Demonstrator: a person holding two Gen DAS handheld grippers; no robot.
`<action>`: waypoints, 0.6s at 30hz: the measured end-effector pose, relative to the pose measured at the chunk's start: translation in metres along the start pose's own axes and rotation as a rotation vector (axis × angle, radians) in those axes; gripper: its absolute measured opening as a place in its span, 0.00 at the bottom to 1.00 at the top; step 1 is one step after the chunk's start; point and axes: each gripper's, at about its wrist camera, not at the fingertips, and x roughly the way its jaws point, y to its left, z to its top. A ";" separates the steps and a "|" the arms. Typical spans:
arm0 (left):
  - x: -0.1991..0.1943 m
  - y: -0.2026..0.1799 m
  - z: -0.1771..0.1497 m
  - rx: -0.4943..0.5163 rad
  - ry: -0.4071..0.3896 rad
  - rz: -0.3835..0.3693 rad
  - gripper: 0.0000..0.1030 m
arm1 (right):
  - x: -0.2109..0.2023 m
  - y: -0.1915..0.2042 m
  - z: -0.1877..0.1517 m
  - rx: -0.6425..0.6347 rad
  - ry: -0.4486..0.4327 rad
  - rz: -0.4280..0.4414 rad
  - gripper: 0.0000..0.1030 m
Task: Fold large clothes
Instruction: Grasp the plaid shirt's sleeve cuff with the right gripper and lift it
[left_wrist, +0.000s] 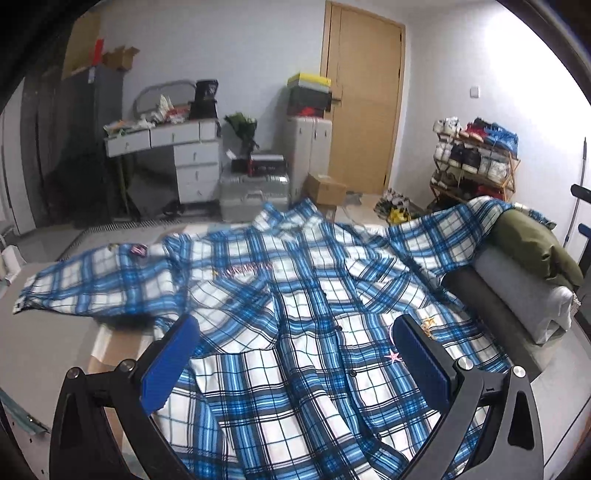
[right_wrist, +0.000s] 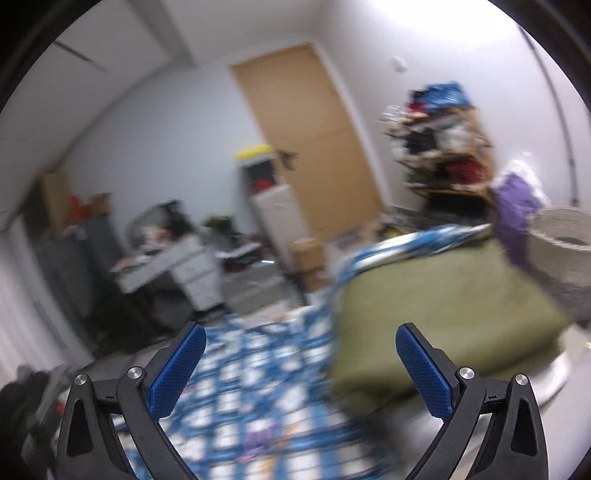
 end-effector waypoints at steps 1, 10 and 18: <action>0.003 0.001 0.001 0.000 0.008 0.000 0.99 | 0.013 -0.020 0.015 0.050 0.025 -0.037 1.00; 0.032 0.008 0.006 -0.020 0.083 0.001 0.99 | 0.123 -0.129 0.075 0.364 0.268 -0.241 0.67; 0.037 0.021 0.007 -0.025 0.107 0.015 0.99 | 0.145 -0.102 0.103 0.164 0.214 -0.367 0.04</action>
